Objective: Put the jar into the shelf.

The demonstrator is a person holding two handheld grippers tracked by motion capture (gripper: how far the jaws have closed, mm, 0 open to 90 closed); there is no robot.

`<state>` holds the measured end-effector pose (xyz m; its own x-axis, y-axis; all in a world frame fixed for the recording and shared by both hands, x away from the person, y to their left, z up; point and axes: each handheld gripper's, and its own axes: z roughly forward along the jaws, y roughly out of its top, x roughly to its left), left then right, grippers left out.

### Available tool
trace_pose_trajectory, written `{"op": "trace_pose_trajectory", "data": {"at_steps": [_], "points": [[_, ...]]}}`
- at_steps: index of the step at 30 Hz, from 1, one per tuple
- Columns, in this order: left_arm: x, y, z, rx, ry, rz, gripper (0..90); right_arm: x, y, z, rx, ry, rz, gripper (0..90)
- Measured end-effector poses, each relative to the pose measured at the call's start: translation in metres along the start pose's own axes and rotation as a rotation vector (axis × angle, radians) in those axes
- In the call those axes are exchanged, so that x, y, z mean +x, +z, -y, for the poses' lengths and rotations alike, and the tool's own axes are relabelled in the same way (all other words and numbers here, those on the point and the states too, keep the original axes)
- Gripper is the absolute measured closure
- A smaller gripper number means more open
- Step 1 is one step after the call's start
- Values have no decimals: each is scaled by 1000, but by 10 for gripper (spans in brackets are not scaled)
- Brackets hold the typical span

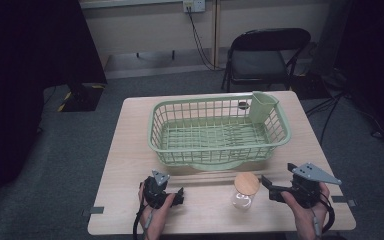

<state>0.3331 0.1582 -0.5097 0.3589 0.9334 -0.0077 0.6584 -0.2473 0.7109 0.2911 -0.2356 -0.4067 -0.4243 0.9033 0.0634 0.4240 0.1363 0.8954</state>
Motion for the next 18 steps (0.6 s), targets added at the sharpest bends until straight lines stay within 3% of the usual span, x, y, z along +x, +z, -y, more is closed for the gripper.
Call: {"op": "trace_pose_trajectory", "data": {"at_steps": [7, 10, 12, 18], "points": [[0, 0, 0, 0, 0, 0, 4, 15, 0, -6, -7, -27, -45, 50], [0, 0, 0, 0, 0, 0, 4, 18, 1, -7, -4, -24, -88, 50], [0, 0, 0, 0, 0, 0, 4, 22, 1, -7, 0, -39, -80, 50], [0, 0, 0, 0, 0, 0, 4, 34, 5, -5, 2, -76, -131, 49]]}}
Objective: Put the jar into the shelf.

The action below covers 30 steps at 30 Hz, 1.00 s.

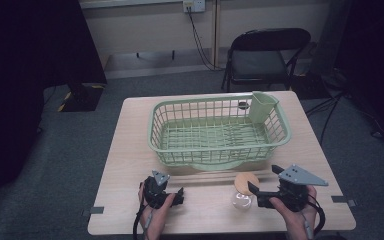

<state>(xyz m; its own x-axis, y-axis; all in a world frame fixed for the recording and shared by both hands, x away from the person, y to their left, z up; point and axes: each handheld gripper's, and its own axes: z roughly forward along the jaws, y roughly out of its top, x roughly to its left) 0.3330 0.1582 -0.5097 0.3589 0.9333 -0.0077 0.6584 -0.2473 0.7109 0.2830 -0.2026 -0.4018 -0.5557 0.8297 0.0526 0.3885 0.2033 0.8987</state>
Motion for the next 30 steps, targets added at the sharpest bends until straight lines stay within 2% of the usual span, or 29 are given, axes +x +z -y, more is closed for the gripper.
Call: {"op": "trace_pose_trajectory", "data": {"at_steps": [1, 3, 8, 9, 12, 14, 20, 27, 30], "points": [[0, 0, 0, 0, 0, 0, 4, 0, 0, 0, 0, 0, 0, 49], [0, 0, 0, 0, 0, 0, 4, 4, 5, 1, 13, -19, -35, 48], [0, 0, 0, 0, 0, 0, 5, 7, 13, 3, 41, -51, -57, 48], [0, 0, 0, 0, 0, 0, 4, 7, 16, 4, 41, -56, -78, 46], [0, 0, 0, 0, 0, 0, 4, 9, 18, 5, 56, -80, -79, 48], [0, 0, 0, 0, 0, 0, 4, 11, 20, 6, 61, -93, -97, 55], [0, 0, 0, 0, 0, 0, 4, 14, 28, 10, 84, -104, -108, 93], [0, 0, 0, 0, 0, 0, 4, 15, 36, 13, 98, -113, -122, 182], [0, 0, 0, 0, 0, 0, 4, 16, 36, 13, 94, -128, -94, 227]]}}
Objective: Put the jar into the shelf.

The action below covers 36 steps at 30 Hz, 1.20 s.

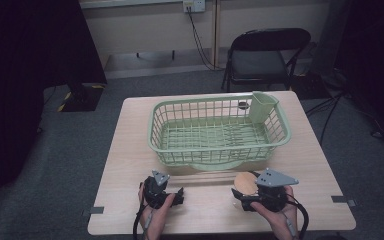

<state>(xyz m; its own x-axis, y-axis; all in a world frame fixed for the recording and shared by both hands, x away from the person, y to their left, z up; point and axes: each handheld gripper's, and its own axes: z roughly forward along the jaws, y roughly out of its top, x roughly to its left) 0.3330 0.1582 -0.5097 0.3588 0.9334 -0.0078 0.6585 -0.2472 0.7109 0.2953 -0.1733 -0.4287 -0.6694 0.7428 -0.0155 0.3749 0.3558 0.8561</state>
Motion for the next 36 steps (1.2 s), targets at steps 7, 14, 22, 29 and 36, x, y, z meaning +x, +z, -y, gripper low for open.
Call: {"op": "trace_pose_trajectory", "data": {"at_steps": [7, 14, 22, 29, 36], "points": [[0, 0, 0, 0, 0, 0, 5, -1, 0, 0, 0, -3, -10, 231], [0, 0, 0, 0, 0, 0, 4, -1, 0, 0, -3, -4, -9, 232], [0, 0, 0, 0, 0, 0, 4, -3, -4, -2, -36, 0, -17, 233], [0, 0, 0, 0, 0, 0, 5, -3, -7, -4, -65, -1, -21, 233], [0, 0, 0, 0, 0, 0, 4, -4, -10, -10, -87, -2, -35, 232]]}}
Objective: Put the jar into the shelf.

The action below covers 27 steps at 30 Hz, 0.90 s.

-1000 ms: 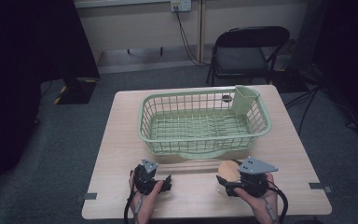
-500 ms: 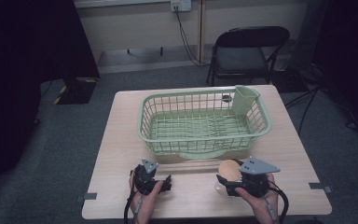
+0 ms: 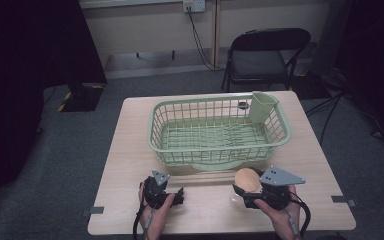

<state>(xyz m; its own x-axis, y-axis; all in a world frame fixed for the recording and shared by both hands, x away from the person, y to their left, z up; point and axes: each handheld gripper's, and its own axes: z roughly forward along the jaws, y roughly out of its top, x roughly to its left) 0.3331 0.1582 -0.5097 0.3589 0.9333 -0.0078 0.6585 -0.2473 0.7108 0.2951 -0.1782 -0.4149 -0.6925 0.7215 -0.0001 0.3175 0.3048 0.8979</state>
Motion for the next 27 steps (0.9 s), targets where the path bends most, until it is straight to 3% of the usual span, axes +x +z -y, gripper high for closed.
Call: {"op": "trace_pose_trajectory", "data": {"at_steps": [27], "points": [[0, 0, 0, 0, 0, 0, 4, -5, -7, -63, -90, -34, -49, 233]]}}
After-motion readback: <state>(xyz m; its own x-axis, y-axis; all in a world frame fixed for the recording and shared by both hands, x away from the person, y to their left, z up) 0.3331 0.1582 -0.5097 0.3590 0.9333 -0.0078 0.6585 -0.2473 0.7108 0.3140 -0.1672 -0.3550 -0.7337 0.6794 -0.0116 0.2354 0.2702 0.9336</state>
